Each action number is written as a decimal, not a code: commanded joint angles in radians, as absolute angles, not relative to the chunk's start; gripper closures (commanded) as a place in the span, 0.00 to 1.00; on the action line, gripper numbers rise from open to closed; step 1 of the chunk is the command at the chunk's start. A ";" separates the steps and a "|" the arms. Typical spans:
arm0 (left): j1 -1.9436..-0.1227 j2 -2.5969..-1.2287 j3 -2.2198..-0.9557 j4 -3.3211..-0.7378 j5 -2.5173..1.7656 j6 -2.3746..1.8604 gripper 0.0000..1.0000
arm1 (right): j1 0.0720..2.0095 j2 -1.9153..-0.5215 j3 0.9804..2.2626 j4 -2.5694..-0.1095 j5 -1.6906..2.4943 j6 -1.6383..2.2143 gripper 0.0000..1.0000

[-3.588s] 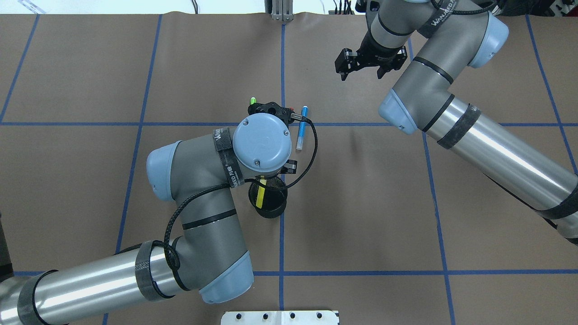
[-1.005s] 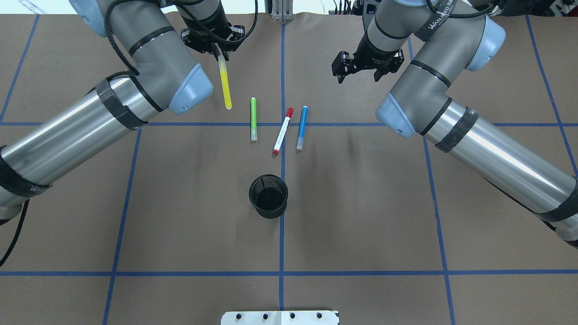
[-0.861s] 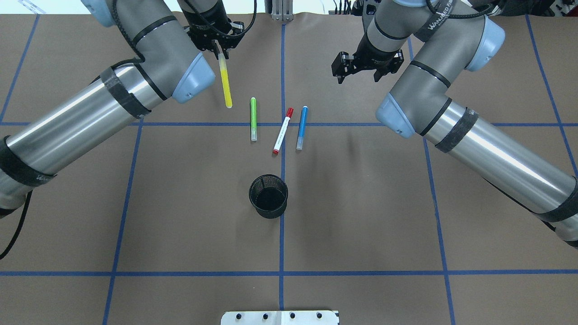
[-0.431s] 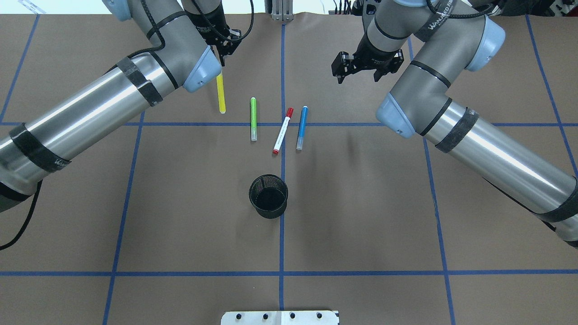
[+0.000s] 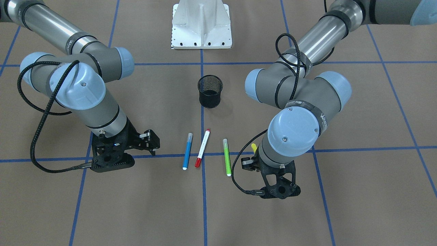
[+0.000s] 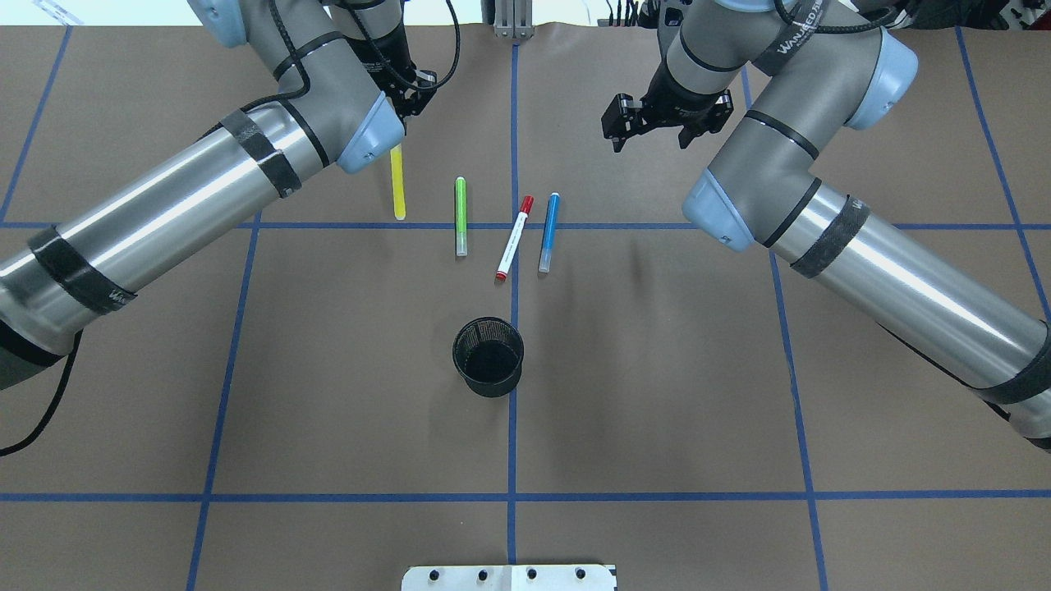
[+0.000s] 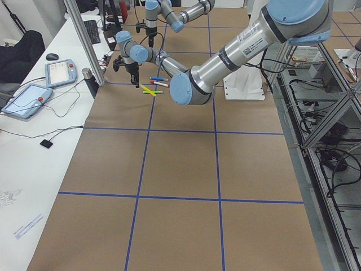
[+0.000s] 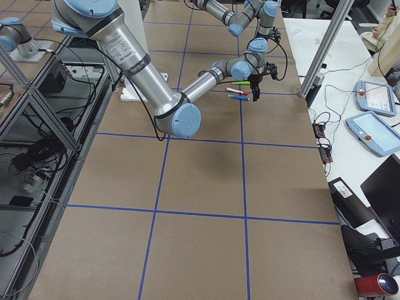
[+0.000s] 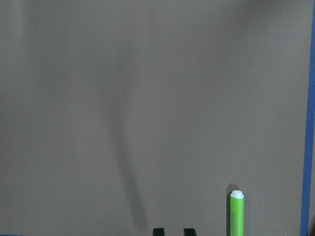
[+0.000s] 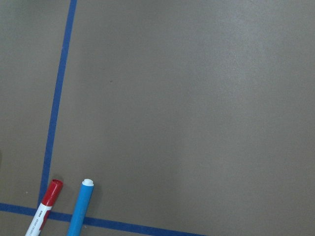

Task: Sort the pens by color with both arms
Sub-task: 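Lift the yellow highlighter out and lay it beside the green highlighter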

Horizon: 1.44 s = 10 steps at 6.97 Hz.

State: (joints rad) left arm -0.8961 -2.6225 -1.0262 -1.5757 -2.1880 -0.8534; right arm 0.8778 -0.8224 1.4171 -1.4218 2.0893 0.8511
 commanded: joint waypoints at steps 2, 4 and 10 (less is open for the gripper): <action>-0.844 -2.622 -1.022 -1.577 -2.191 -0.909 1.00 | 0.879 -0.822 1.417 -1.422 2.089 0.850 0.00; -0.822 -2.614 -1.022 -1.575 -2.191 -0.911 0.98 | 0.879 -0.821 1.419 -1.422 2.089 0.851 0.00; -0.813 -2.605 -1.019 -1.588 -2.187 -0.910 0.67 | 0.882 -0.822 1.417 -1.422 2.091 0.848 0.00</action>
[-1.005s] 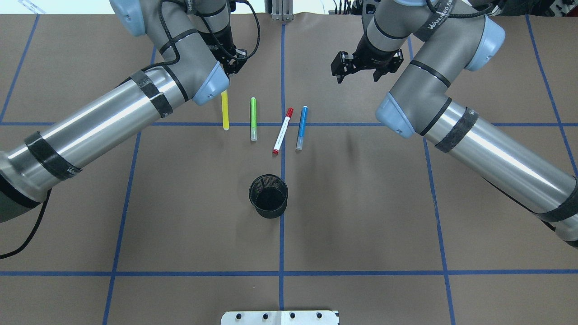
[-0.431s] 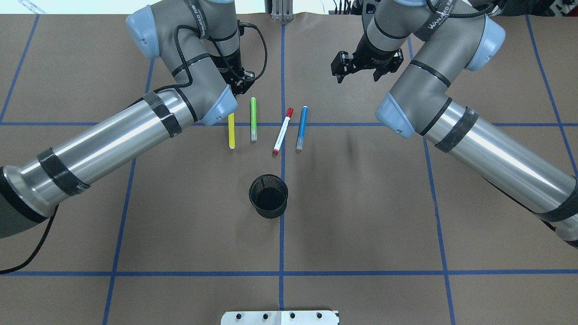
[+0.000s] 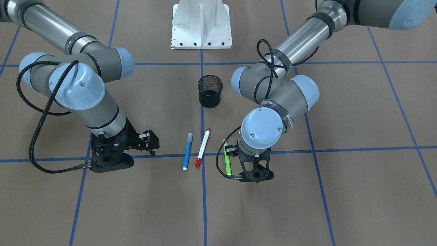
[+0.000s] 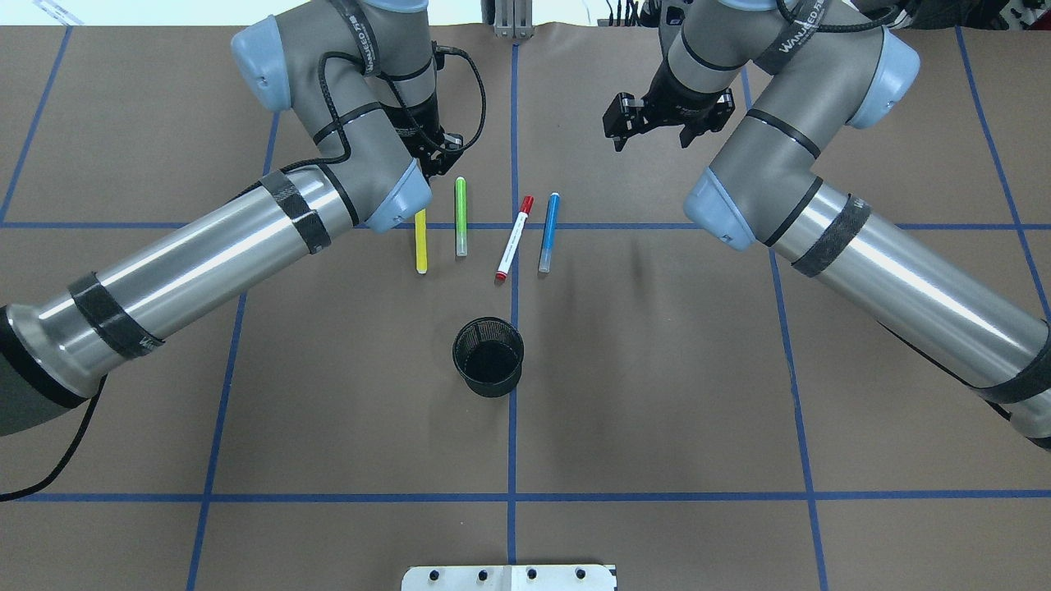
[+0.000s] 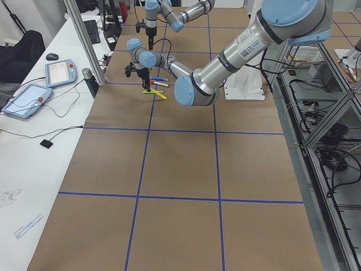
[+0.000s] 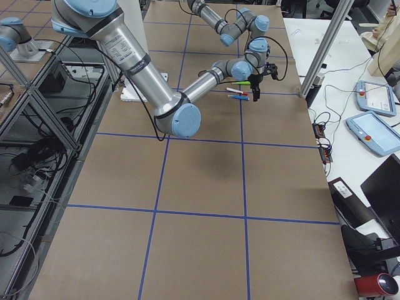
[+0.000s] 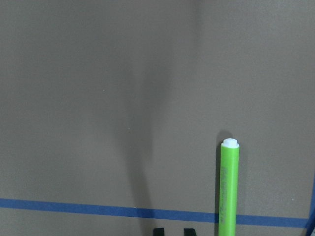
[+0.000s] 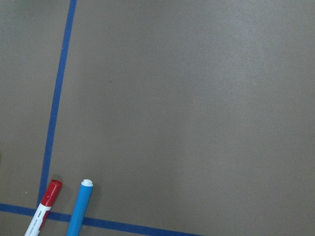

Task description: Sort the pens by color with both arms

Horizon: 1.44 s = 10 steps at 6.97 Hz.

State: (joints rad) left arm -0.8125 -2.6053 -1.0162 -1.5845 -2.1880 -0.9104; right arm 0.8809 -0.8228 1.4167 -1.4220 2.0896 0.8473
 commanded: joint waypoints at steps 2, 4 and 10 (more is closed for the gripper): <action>-0.828 -2.605 -1.049 -1.588 -2.187 -0.910 0.43 | 0.888 -0.822 1.417 -1.419 2.092 0.844 0.00; -0.928 -2.484 -1.258 -1.582 -2.195 -0.881 0.02 | 0.952 -0.845 1.416 -1.417 2.138 0.746 0.00; -1.267 -2.140 -1.442 -1.548 -2.301 -0.205 0.01 | 1.186 -1.044 1.411 -1.374 2.220 0.427 0.00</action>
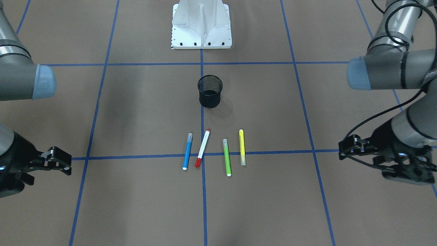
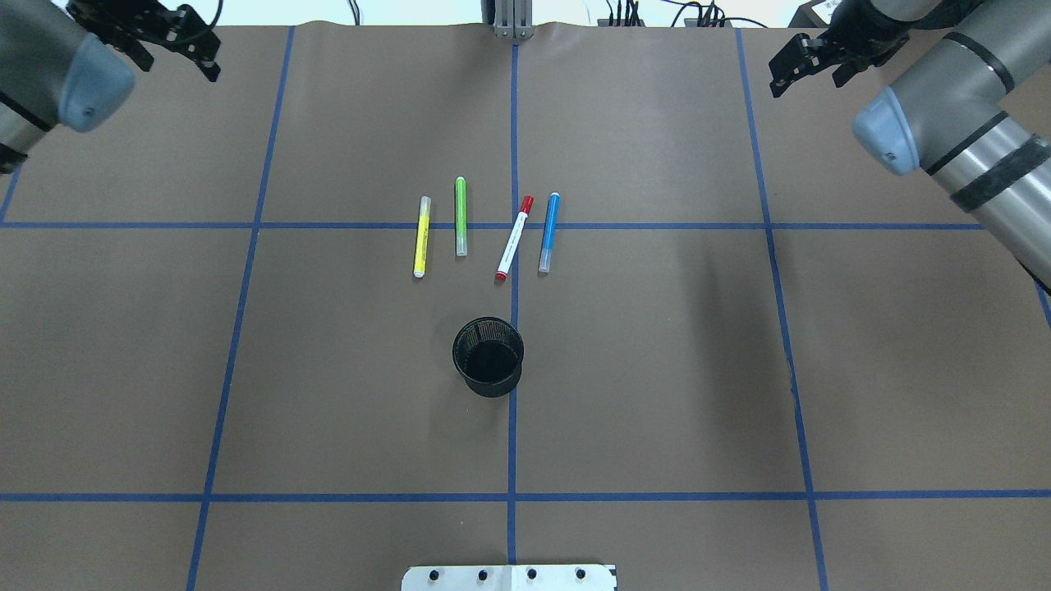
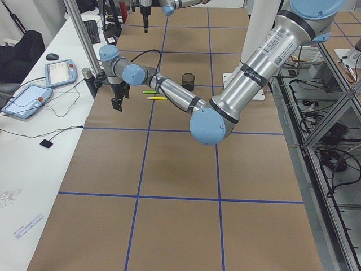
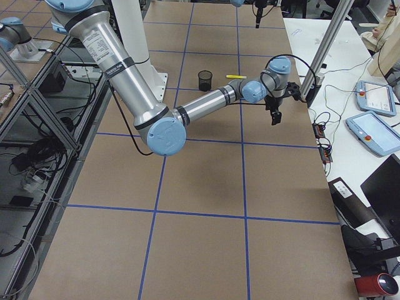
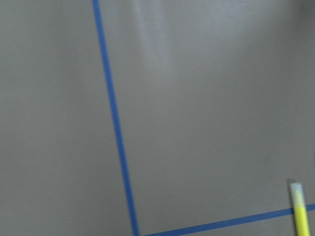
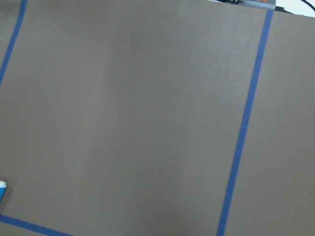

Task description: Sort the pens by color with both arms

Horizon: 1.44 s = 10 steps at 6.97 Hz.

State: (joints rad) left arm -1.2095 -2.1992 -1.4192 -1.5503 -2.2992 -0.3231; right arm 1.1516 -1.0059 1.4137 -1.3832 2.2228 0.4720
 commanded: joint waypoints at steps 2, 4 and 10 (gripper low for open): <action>-1.369 -2.042 -1.468 -1.533 -2.382 -0.054 0.01 | 1.268 -1.158 1.425 -1.359 2.255 0.331 0.00; -1.451 -1.915 -1.527 -1.531 -2.395 0.070 0.01 | 1.385 -1.232 1.434 -1.362 2.377 0.287 0.00; -1.632 -1.689 -1.628 -1.531 -2.399 0.271 0.01 | 1.521 -1.382 1.474 -1.373 2.384 0.214 0.00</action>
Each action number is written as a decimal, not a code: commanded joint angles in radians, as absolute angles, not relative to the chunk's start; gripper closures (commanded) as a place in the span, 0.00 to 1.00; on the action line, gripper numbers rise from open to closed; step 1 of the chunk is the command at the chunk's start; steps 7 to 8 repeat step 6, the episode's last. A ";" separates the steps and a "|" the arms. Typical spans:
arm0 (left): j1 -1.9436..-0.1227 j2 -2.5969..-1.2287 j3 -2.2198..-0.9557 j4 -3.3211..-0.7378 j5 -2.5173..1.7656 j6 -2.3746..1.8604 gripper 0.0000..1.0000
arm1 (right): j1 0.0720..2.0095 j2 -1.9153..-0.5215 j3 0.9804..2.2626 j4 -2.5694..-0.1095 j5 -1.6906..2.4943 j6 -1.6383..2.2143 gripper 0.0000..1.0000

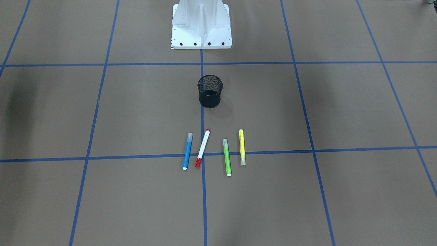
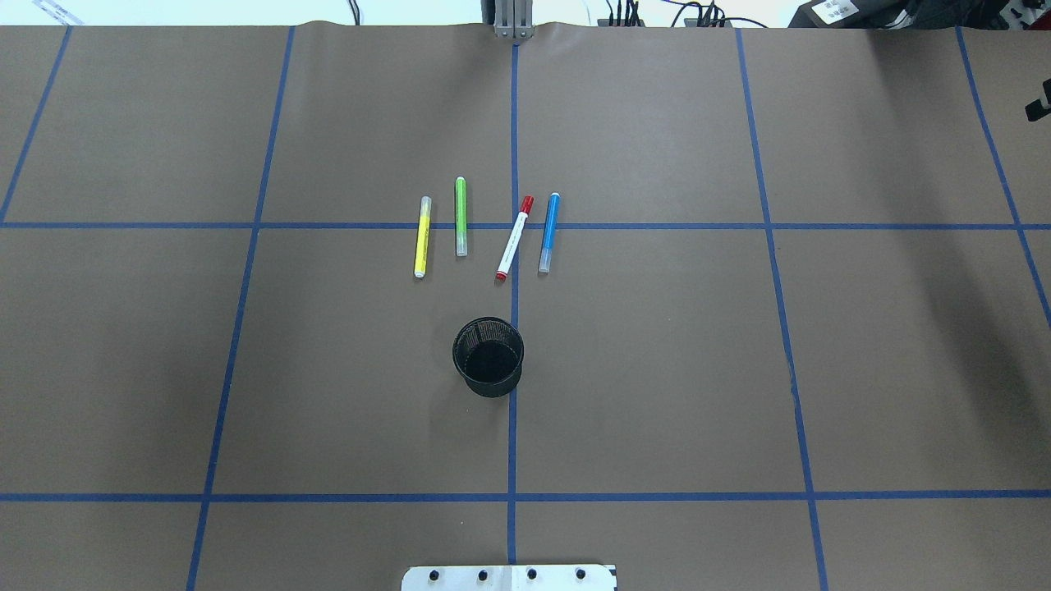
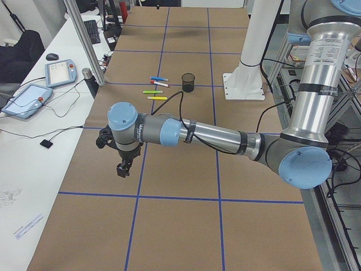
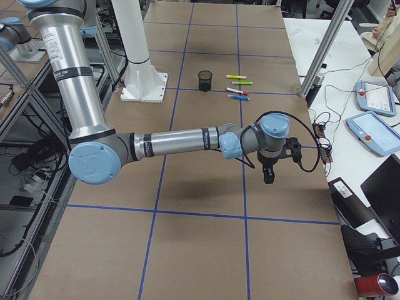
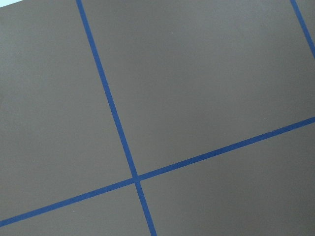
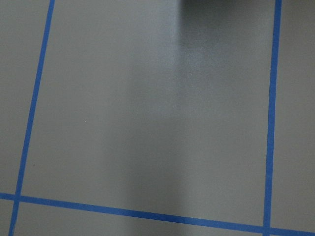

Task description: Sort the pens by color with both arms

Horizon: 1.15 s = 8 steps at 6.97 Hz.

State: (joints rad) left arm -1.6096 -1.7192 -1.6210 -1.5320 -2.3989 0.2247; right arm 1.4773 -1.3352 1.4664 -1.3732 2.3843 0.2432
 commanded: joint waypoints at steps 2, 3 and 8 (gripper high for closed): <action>-1.640 -1.664 -1.650 -1.528 -2.401 0.272 0.01 | 1.583 -1.451 1.508 -1.396 2.398 0.118 0.00; -1.650 -1.663 -1.658 -1.528 -2.402 0.270 0.01 | 1.591 -1.450 1.526 -1.467 2.398 0.117 0.00; -1.655 -1.626 -1.692 -1.526 -2.402 0.268 0.01 | 1.591 -1.456 1.542 -1.486 2.398 0.117 0.00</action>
